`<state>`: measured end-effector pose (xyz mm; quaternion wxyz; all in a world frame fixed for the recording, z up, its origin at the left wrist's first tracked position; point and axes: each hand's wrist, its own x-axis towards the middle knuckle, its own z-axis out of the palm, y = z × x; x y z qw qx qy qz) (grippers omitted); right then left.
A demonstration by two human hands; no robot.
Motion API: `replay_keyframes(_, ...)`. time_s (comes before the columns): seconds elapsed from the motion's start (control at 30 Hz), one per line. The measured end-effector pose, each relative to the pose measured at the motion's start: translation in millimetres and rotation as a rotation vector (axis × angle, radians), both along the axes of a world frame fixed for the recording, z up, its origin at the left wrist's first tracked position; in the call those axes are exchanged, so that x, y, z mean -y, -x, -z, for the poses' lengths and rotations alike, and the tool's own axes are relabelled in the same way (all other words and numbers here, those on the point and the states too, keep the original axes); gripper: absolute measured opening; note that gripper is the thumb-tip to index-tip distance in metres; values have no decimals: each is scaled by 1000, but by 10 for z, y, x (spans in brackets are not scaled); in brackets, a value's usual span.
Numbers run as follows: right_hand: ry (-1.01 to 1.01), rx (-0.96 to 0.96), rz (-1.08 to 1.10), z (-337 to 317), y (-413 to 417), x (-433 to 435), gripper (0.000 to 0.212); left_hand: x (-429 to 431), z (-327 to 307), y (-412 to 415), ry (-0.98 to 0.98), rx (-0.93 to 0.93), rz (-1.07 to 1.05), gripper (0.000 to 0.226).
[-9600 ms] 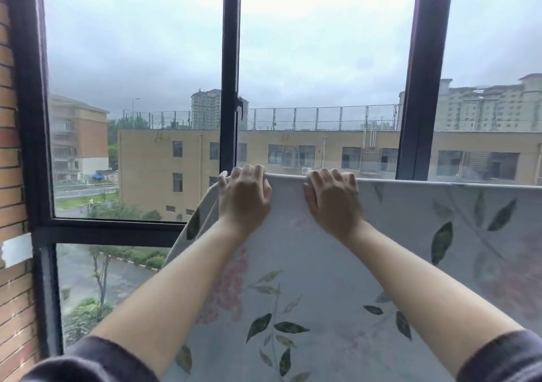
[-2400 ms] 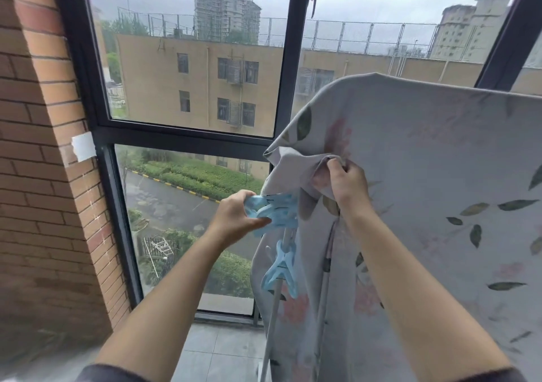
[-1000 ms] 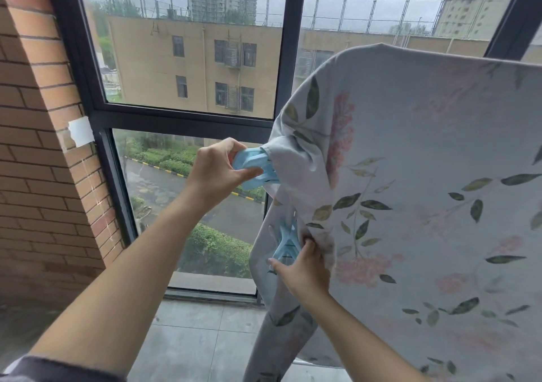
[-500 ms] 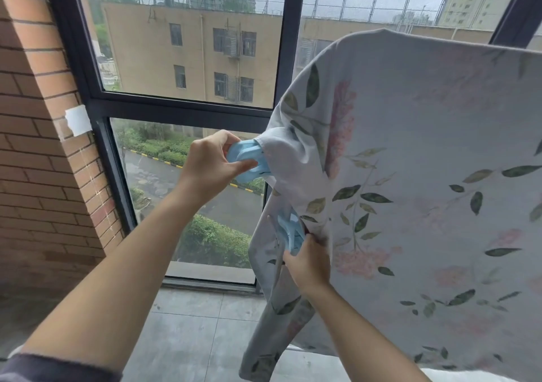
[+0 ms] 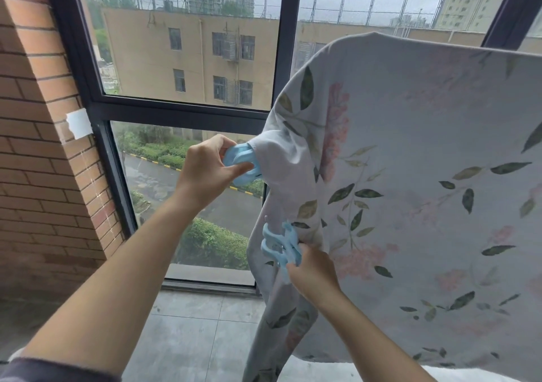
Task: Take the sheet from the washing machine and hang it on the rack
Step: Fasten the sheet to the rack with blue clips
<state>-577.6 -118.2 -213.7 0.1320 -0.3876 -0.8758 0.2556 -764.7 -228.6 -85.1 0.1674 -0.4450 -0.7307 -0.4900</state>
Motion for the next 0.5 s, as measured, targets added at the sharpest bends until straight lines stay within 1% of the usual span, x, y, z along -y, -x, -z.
replay_keyframes(0.1,61,-15,-115,-94,-40,143,32,120,10,27,5,25,-25,39)
replay_keyframes(0.2,168,-58,-209,-250,-43,258,48,342,60,150,-4,70,-135,39)
replay_keyframes(0.27,182,-50,-270,-346,-19,303,56,512,119,291,-16,131,-229,41)
replay_keyframes(0.37,156,-69,-344,-463,63,318,56,785,200,510,-17,175,-396,40)
replay_keyframes(0.43,138,-118,-378,-553,147,314,54,953,231,612,-8,203,-479,40)
replay_keyframes(0.5,150,-172,-407,-669,233,306,57,1069,259,681,10,227,-545,42)
